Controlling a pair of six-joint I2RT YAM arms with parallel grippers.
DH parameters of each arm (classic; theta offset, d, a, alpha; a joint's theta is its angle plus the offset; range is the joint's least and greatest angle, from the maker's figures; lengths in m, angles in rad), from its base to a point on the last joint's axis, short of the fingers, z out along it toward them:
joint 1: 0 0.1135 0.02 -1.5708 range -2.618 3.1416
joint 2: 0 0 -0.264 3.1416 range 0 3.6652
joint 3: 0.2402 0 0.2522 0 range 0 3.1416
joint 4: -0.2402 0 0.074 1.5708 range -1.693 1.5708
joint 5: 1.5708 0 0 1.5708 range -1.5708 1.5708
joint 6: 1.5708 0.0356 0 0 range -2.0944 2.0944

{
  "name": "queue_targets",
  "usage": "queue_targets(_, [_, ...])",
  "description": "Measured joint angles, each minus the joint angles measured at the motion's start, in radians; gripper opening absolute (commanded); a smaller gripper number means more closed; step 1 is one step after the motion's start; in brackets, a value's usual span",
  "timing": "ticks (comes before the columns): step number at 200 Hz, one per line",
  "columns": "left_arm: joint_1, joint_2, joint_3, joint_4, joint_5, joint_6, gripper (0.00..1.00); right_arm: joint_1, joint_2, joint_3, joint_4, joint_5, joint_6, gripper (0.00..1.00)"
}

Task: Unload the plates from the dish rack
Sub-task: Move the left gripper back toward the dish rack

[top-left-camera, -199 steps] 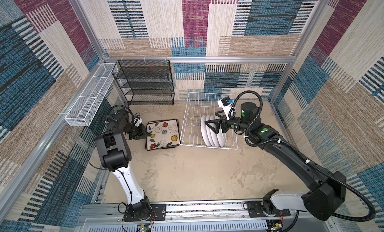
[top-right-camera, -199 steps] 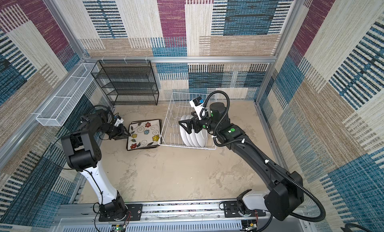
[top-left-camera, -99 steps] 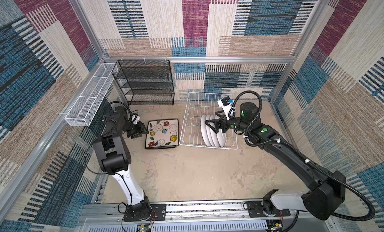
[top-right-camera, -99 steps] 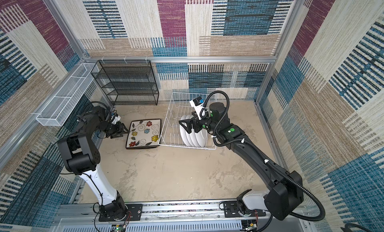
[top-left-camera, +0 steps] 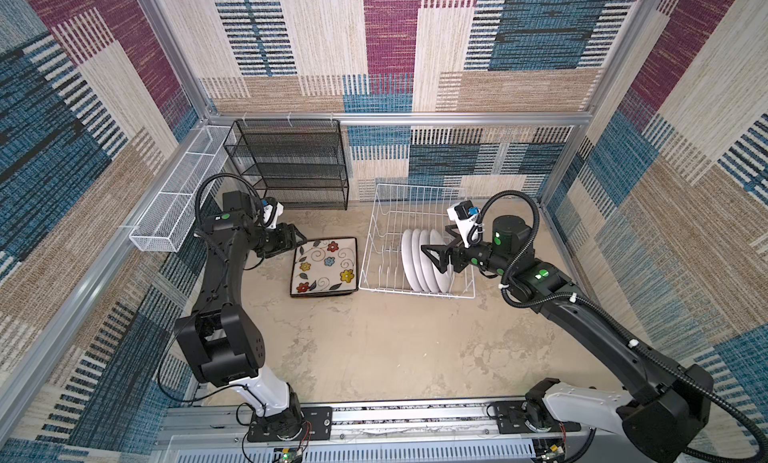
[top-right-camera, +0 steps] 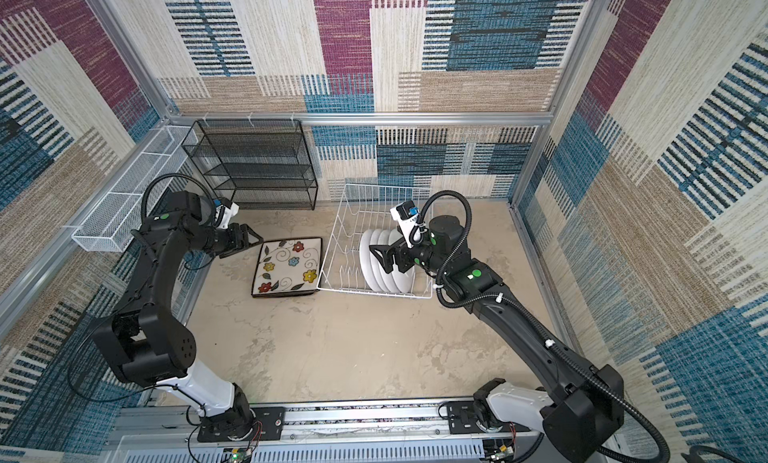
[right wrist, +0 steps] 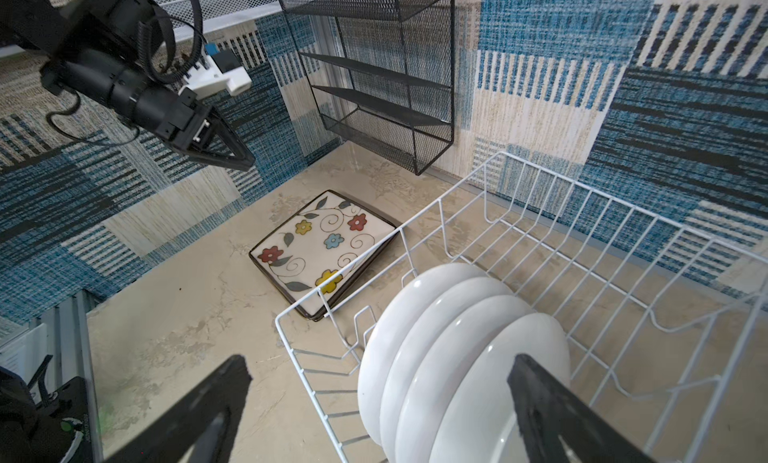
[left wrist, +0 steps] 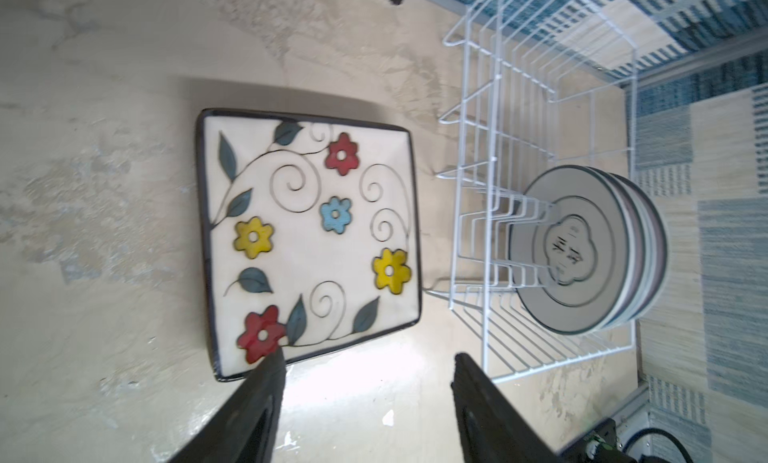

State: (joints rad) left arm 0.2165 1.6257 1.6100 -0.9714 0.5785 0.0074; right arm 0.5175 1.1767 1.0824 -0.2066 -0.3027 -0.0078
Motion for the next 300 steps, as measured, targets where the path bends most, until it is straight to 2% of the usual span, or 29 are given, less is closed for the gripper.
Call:
queue_targets(29, [-0.073,-0.101,-0.042,0.06,0.042,-0.066,0.74,0.0,-0.058,-0.035,-0.013,0.063,-0.05,1.0])
queue_targets(58, [-0.212,-0.179,-0.079,0.138,0.043,-0.154,0.75,0.0,-0.105,-0.056,-0.058,0.12,-0.104,1.0])
queue_targets(105, [-0.471,-0.211,-0.141,0.257,-0.078,-0.314,0.73,-0.001,-0.119,-0.014,-0.201,0.159,-0.192,1.0])
queue_targets(132, [-0.576,-0.183,-0.164,0.283,-0.14,-0.36,0.69,-0.002,-0.128,-0.013,-0.266,0.173,-0.21,1.0])
queue_targets(145, [-0.604,-0.159,-0.163,0.29,-0.169,-0.375,0.64,-0.004,-0.127,-0.012,-0.286,0.169,-0.209,1.0])
queue_targets(194, [-0.706,-0.037,-0.111,0.294,-0.182,-0.397,0.6,-0.022,-0.087,0.005,-0.344,0.126,-0.182,1.0])
queue_targets(252, [-0.729,0.128,-0.006,0.293,-0.235,-0.405,0.48,-0.101,-0.095,0.004,-0.358,0.1,-0.163,1.0])
queue_targets(300, [-0.729,0.221,0.063,0.293,-0.232,-0.405,0.4,-0.133,-0.093,-0.014,-0.358,0.041,-0.149,1.0])
